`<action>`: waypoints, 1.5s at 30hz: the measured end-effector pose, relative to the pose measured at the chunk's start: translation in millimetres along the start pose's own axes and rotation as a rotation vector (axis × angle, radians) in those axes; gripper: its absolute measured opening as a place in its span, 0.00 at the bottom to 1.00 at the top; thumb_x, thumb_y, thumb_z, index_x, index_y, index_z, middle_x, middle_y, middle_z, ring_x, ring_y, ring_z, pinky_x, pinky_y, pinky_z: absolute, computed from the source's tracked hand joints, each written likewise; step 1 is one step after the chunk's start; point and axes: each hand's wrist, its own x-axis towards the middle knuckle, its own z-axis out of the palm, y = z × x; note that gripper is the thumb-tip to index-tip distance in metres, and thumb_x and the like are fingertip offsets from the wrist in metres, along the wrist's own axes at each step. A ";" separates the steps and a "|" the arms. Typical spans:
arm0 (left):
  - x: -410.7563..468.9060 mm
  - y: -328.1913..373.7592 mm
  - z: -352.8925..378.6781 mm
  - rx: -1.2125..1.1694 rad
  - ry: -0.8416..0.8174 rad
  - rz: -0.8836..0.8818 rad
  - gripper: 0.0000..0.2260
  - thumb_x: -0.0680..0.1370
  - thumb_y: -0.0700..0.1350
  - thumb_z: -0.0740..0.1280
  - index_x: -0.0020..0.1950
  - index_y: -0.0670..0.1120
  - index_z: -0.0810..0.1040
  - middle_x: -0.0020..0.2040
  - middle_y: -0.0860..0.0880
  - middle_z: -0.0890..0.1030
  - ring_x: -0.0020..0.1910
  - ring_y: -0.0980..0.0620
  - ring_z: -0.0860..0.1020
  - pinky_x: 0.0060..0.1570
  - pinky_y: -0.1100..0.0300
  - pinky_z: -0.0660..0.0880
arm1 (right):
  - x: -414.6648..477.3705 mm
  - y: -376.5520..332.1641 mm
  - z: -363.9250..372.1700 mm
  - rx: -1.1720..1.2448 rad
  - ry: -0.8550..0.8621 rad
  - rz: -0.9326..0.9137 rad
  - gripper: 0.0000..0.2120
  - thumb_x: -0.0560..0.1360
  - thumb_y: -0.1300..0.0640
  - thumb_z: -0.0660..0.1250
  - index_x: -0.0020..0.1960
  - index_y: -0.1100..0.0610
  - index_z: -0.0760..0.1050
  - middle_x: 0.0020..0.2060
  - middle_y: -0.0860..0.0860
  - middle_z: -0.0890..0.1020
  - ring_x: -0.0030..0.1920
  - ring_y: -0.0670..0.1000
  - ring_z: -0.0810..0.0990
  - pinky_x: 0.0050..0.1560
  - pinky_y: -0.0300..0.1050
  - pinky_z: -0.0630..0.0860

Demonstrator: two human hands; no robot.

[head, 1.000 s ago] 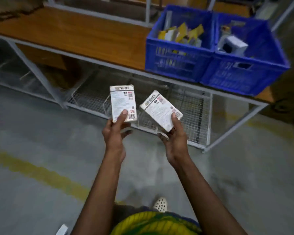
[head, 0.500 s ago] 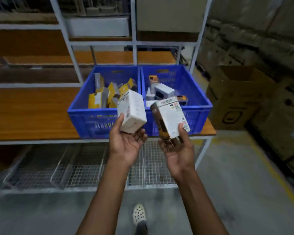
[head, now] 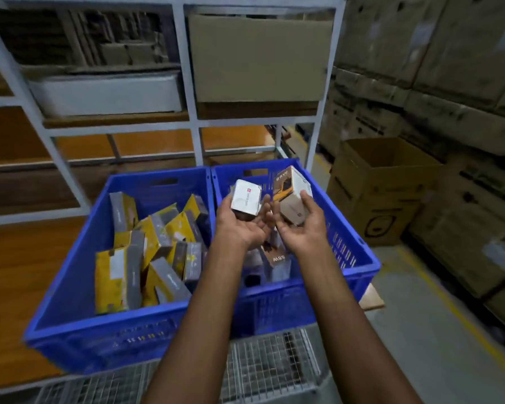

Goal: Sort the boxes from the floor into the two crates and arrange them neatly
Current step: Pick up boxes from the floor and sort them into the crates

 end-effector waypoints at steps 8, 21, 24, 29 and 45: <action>54.7 32.3 23.1 -0.042 -0.085 -0.042 0.35 0.82 0.65 0.51 0.54 0.32 0.73 0.45 0.34 0.83 0.31 0.41 0.82 0.35 0.59 0.71 | 66.6 -12.8 19.3 0.055 -0.041 0.010 0.17 0.79 0.59 0.68 0.66 0.64 0.73 0.59 0.64 0.76 0.56 0.63 0.82 0.50 0.53 0.84; 52.0 -19.4 -12.0 1.195 0.417 0.900 0.06 0.72 0.53 0.70 0.43 0.52 0.77 0.40 0.50 0.84 0.38 0.50 0.82 0.40 0.51 0.79 | 52.0 -31.1 -23.0 -0.600 -0.204 0.038 0.14 0.81 0.54 0.65 0.64 0.55 0.80 0.60 0.50 0.84 0.51 0.53 0.86 0.49 0.45 0.79; 24.5 -40.1 -38.8 1.404 0.504 0.940 0.06 0.75 0.53 0.69 0.46 0.52 0.78 0.39 0.54 0.83 0.41 0.52 0.82 0.44 0.50 0.80 | 36.9 -24.7 -35.9 -0.903 -0.318 -0.007 0.11 0.81 0.55 0.64 0.61 0.54 0.82 0.55 0.50 0.87 0.47 0.50 0.85 0.44 0.42 0.76; -48.6 -83.3 -82.1 1.641 1.025 1.079 0.05 0.77 0.53 0.68 0.49 0.53 0.78 0.41 0.55 0.84 0.43 0.51 0.82 0.40 0.55 0.76 | 7.7 10.5 -70.2 -1.335 -0.806 -0.109 0.06 0.78 0.52 0.71 0.54 0.49 0.81 0.50 0.49 0.86 0.46 0.47 0.83 0.46 0.45 0.76; -345.5 -290.9 -312.2 2.438 1.254 0.061 0.14 0.67 0.44 0.72 0.52 0.45 0.80 0.41 0.44 0.81 0.36 0.43 0.79 0.31 0.55 0.72 | -222.9 181.3 -204.8 -1.780 -2.625 -0.448 0.15 0.78 0.51 0.67 0.65 0.45 0.76 0.60 0.47 0.81 0.65 0.54 0.76 0.66 0.66 0.60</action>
